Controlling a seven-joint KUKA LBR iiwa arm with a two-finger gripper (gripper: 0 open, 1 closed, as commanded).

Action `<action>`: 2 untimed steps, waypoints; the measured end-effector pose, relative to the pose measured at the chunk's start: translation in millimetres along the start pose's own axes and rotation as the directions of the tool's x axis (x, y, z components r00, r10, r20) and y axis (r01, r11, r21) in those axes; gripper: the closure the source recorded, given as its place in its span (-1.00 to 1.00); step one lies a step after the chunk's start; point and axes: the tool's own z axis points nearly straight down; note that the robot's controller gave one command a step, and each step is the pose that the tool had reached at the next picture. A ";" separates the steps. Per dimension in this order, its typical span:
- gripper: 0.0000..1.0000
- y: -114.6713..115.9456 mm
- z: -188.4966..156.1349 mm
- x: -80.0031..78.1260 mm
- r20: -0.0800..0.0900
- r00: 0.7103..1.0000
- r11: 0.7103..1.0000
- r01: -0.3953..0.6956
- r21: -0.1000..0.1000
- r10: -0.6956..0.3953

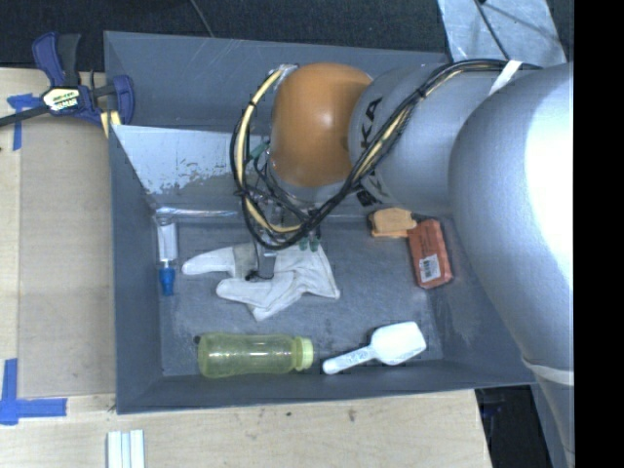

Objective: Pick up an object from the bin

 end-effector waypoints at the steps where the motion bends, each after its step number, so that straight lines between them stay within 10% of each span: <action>1: -1.00 34.7 -9.6 32.2 0.004 0.998 0.998 0.065 0.001 -0.065; 2: 1.00 25.6 10.2 43.9 0.005 0.975 0.975 -0.223 -0.001 0.223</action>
Offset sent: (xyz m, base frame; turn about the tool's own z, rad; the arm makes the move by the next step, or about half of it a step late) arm -0.0460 0.0238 -0.0105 0.2258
